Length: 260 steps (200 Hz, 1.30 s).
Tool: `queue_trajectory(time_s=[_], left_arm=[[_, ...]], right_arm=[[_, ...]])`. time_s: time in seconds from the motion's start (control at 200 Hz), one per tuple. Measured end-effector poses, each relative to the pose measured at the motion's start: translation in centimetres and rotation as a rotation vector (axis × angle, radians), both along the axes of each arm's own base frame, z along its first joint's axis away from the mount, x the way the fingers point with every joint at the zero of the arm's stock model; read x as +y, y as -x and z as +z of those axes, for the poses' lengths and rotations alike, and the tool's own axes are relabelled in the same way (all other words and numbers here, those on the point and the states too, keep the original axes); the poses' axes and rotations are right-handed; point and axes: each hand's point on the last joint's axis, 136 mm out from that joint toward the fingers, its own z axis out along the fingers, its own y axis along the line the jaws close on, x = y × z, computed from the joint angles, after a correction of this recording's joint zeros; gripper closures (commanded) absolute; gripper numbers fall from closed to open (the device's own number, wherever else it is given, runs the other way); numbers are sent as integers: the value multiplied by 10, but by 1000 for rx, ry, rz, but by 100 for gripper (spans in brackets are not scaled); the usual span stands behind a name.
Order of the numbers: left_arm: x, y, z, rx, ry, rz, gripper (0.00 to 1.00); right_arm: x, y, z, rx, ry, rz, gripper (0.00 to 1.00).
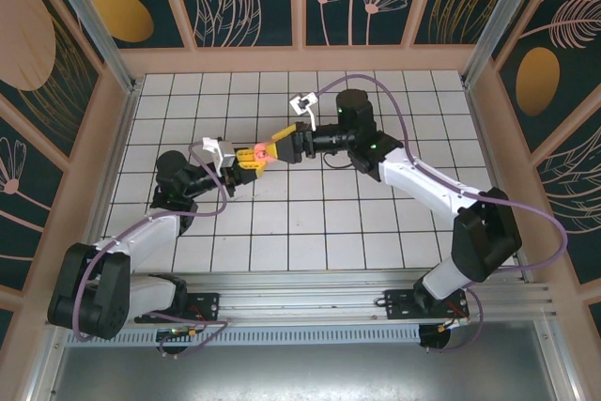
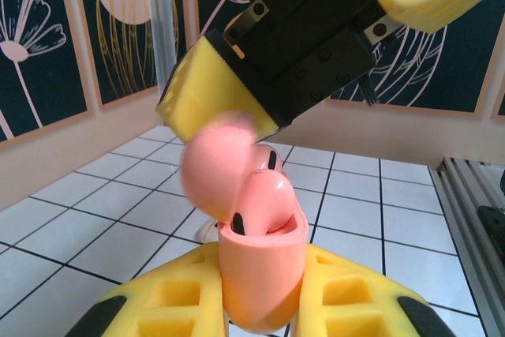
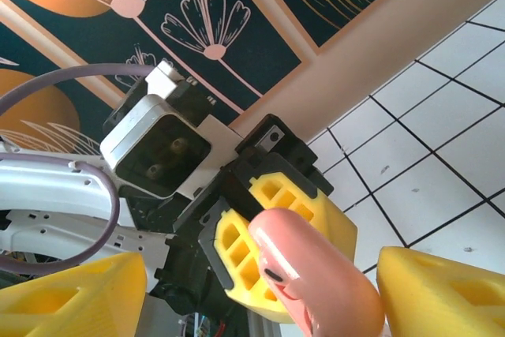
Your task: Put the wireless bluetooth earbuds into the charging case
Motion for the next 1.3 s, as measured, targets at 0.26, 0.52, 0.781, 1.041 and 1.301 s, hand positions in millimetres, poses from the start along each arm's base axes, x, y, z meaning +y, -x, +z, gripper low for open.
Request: queue_trajectory(time_s=[0.26, 0.52, 0.781, 1.041, 1.301], left_arm=[[-1, -13, -12, 77, -9, 26, 95], [-12, -53, -29, 308, 17, 126, 99], [-41, -97, -80, 709, 16, 276, 100], [-77, -154, -113, 1023, 17, 359, 99], [-149, -141, -158, 1237, -81, 307, 97]], right_arm=[[-26, -3, 8, 13, -41, -68, 28], [-102, -89, -30, 194, 89, -588, 28], [-179, -95, -114, 498, 183, -918, 28], [-205, -78, -98, 483, 111, -1056, 28], [-221, -70, -100, 474, 91, -1130, 29]])
